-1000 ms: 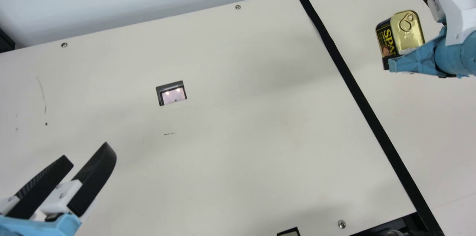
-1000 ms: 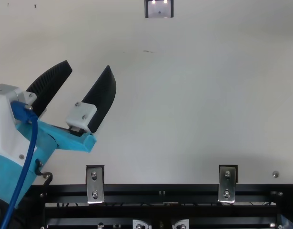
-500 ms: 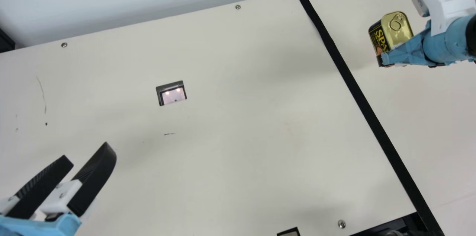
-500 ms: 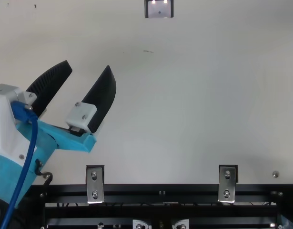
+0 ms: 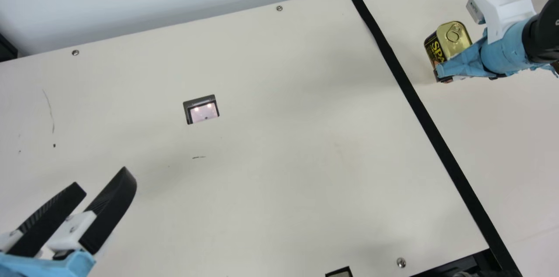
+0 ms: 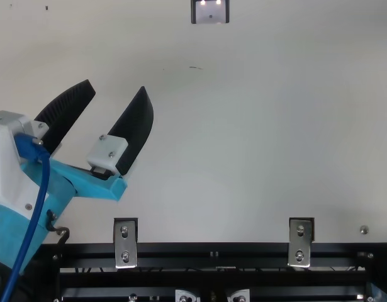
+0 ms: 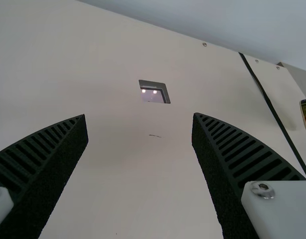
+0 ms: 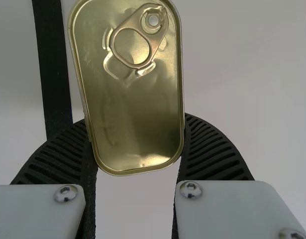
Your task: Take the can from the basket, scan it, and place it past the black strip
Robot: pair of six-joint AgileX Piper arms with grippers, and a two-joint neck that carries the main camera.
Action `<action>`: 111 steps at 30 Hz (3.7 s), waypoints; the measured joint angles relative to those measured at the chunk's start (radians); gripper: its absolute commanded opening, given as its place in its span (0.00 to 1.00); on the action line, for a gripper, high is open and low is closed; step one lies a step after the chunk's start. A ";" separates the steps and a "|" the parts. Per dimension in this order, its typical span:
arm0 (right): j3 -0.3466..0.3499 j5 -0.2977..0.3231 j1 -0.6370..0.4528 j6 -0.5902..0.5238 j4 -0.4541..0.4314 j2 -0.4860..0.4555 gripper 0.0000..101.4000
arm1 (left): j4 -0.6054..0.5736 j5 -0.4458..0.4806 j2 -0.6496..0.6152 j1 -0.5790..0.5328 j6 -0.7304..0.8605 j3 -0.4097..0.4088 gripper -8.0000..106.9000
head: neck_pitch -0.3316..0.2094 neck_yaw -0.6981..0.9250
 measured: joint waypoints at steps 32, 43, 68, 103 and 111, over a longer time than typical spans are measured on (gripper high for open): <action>-0.001 -0.037 0.081 -0.011 0.145 -0.116 1.00 | 0.000 0.000 0.000 0.000 0.000 0.000 0.85 | 0.000 0.005; -0.018 -0.102 0.246 -0.018 0.283 -0.175 1.00 | 0.000 0.000 0.000 0.000 0.000 0.000 0.85 | -0.015 0.205; -0.029 -0.191 0.497 0.096 0.316 -0.214 1.00 | 0.000 0.000 0.000 0.000 0.000 0.000 0.85 | 0.077 0.399; 0.134 -0.425 0.613 0.234 0.193 -0.374 1.00 | -0.271 -0.129 -0.139 0.522 0.512 -0.094 0.85 | 0.072 0.399; 0.279 -0.480 0.621 0.246 0.192 -0.510 1.00 | -0.356 -0.088 -0.253 0.542 0.585 -0.050 0.85 | 0.072 0.399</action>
